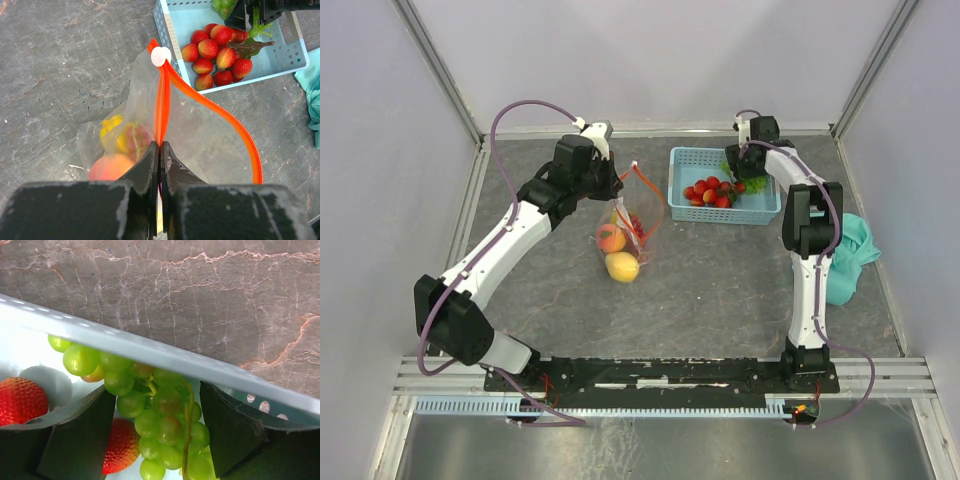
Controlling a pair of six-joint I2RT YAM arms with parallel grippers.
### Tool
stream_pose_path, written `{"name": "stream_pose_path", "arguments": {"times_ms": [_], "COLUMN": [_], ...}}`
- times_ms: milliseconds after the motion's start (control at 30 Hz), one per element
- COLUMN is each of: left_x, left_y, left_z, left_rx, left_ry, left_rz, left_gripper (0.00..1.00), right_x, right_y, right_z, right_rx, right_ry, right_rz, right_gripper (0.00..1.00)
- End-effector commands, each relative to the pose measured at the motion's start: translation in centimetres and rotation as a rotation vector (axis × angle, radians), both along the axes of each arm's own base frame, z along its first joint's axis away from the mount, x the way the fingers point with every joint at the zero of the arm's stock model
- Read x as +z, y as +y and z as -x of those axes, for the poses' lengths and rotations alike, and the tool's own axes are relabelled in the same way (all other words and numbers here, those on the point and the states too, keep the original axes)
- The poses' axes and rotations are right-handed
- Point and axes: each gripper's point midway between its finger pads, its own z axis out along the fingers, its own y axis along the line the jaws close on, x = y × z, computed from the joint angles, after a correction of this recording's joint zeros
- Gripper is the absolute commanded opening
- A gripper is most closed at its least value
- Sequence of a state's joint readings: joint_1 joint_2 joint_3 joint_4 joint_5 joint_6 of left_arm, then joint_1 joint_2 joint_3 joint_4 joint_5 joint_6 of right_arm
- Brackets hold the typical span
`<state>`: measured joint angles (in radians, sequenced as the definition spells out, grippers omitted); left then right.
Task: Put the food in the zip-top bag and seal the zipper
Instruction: Pick up the fake fruit from the bin.
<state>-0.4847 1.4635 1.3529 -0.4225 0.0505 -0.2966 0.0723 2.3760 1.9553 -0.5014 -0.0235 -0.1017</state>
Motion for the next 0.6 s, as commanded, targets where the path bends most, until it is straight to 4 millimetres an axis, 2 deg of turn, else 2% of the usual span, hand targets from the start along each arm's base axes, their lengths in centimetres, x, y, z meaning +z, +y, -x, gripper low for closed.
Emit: {"name": "stream_pose_path", "arguments": {"times_ms": [0,133,233,433,567], "left_x": [2.1,2.0,2.1,2.5,2.6], "left_y": [-0.2,-0.3,-0.3,-0.2,-0.1], "left_z": [-0.9,-0.8,-0.8,-0.6,-0.5], "left_rx": [-0.020,-0.024,-0.026,-0.027,-0.028], "left_ry": [-0.073,-0.068,-0.070,-0.080,-0.084], "left_rz": [-0.012,-0.012,-0.012,-0.008,-0.007], "left_gripper": [0.03,0.03,0.03,0.03,0.03], "right_x": [-0.6,-0.9,-0.2,3.5,5.9], "right_y": [0.6,0.9,0.9,0.7,0.6], "right_z": [0.2,1.4,1.8,1.7,1.6], "right_rx": [0.000,0.004,0.003,-0.009,-0.025], "right_ry": [0.048,0.084,0.088,0.010,-0.035], "right_rz": [-0.043,-0.065,-0.067,-0.059,-0.070], "right_gripper": [0.74,0.63,0.51,0.31,0.25]}}
